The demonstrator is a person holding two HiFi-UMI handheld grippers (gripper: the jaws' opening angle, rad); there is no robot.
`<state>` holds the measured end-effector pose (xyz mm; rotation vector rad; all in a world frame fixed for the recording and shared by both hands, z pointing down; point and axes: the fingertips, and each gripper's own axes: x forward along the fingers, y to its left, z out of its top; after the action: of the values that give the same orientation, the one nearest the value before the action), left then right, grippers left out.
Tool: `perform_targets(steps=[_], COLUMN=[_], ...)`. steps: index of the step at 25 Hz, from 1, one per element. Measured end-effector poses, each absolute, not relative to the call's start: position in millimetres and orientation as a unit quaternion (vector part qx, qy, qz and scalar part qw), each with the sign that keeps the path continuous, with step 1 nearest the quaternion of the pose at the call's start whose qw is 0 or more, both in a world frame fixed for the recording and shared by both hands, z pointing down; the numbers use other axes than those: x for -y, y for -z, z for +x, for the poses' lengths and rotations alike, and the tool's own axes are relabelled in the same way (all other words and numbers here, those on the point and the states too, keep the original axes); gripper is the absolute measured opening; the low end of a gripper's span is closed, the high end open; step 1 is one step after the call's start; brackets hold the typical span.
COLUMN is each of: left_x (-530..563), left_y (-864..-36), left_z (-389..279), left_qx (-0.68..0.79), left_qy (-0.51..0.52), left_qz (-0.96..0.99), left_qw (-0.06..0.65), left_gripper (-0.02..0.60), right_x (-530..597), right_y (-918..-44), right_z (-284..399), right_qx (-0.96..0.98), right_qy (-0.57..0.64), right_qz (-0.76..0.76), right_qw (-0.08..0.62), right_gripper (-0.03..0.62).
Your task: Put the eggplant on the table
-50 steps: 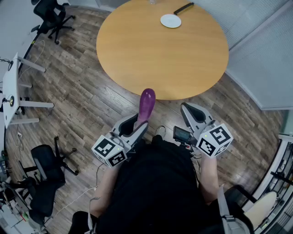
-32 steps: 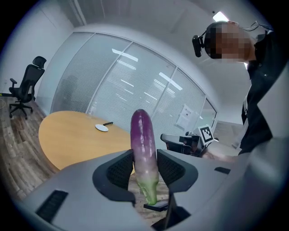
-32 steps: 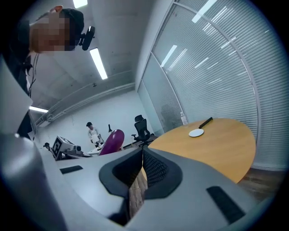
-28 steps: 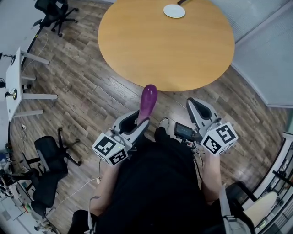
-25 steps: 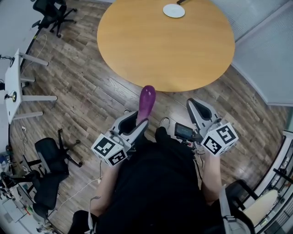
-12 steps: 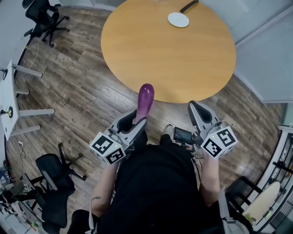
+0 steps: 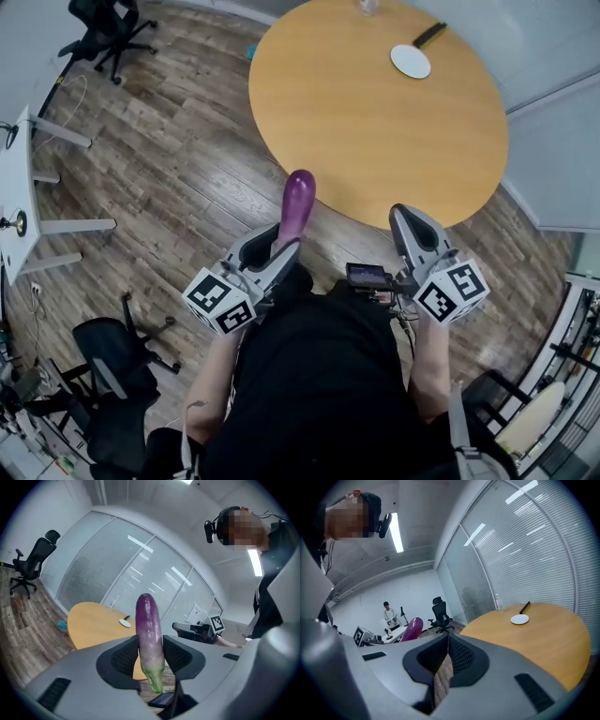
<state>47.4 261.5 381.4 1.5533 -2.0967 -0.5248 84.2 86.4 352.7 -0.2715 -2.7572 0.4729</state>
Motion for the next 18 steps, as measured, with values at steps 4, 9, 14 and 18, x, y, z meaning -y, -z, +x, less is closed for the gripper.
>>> perform_targets(steps=[4,9,14,18], left_x=[-289,-291,-251,-226], left_y=[-388,-402,-409,-391], left_z=[25,3,-12,-23], left_qx=[0.759,0.743,0.715,0.709], left_qy=[0.198,0.203,0.197,0.192], left_qz=[0.57,0.58,0.609,0.622], left_qw=[0.245,0.264,0.281,0.269], left_gripper=[0.172,0.172,0.172,0.172], right_x=[-105,-100,-73,-53], right_y=[-349,-356,-366,-368], right_z=[72,71,81,75], right_qx=[0.969,0.968,0.965,0.966], right_qy=[-0.161,-0.164,-0.176,-0.186], right_qz=[-0.075,-0.039,-0.003,0.014], right_qw=[0.172,0.187,0.194,0.181], right_gripper=[0.018,0.017,0.018,0.018])
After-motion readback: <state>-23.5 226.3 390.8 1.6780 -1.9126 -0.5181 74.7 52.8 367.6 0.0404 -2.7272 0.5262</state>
